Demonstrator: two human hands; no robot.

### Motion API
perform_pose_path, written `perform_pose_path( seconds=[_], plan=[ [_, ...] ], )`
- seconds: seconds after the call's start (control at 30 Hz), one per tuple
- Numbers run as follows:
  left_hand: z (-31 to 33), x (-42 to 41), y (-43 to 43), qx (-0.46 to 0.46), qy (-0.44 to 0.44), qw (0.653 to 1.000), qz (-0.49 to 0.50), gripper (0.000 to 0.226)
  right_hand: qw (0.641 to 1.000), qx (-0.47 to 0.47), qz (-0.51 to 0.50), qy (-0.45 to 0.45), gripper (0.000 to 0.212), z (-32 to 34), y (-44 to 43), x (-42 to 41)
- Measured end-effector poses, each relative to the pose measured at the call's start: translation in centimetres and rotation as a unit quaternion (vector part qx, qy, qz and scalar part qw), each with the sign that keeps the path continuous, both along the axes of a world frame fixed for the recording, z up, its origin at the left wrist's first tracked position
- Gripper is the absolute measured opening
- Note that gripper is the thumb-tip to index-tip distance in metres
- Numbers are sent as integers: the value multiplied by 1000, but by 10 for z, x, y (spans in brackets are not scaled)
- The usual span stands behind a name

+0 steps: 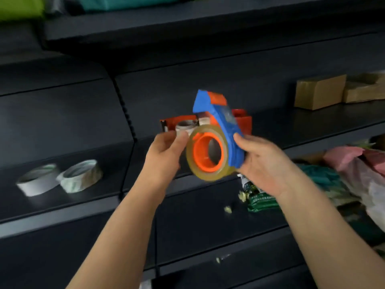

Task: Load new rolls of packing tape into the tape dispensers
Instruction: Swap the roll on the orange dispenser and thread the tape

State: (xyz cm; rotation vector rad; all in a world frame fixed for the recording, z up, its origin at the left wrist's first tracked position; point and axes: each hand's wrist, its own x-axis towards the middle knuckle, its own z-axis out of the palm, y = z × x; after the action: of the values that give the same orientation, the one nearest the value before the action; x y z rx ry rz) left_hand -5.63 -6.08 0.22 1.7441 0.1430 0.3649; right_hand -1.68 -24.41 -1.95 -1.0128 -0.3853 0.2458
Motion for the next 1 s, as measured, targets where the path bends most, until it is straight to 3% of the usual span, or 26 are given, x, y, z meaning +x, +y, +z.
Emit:
perform_pose_path(
  seconds=[0.1, 0.27, 0.33, 0.4, 0.5, 0.57, 0.73, 0.87, 1.0],
  plan=[
    [-18, -64, 47, -5, 77, 995, -69, 34, 989, 24, 124, 77, 39, -32, 50, -36],
    [-56, -140, 105, -34, 139, 989, 18, 21, 962, -33, 253, 98, 25, -71, 112, -93],
    [-65, -165, 120, -49, 149, 987, 40, 20, 952, -65, 285, 95, 29, -83, 135, -111],
    [-72, -188, 135, -47, 154, 986, 53, 21, 944, -101, 297, 101, 47, -95, 155, -126],
    [-78, -219, 154, -14, 160, 985, 68, 20, 939, -101, 305, 126, 26, -104, 176, -146],
    [-81, -235, 163, 8, 166, 983, 80, 20, 936, -114, 307, 126, 27, -101, 185, -157],
    [-84, -258, 178, 27, 176, 977, 118, 22, 926, -177, 326, 75, 51, -96, 203, -168],
    [-82, -262, 184, -19, 144, 980, 133, 44, 941, -236, 238, -50, 72, -96, 222, -178],
    [-71, -263, 194, -96, 86, 980, 153, 59, 914, -309, 208, -163, 81, -95, 234, -183]
  ],
)
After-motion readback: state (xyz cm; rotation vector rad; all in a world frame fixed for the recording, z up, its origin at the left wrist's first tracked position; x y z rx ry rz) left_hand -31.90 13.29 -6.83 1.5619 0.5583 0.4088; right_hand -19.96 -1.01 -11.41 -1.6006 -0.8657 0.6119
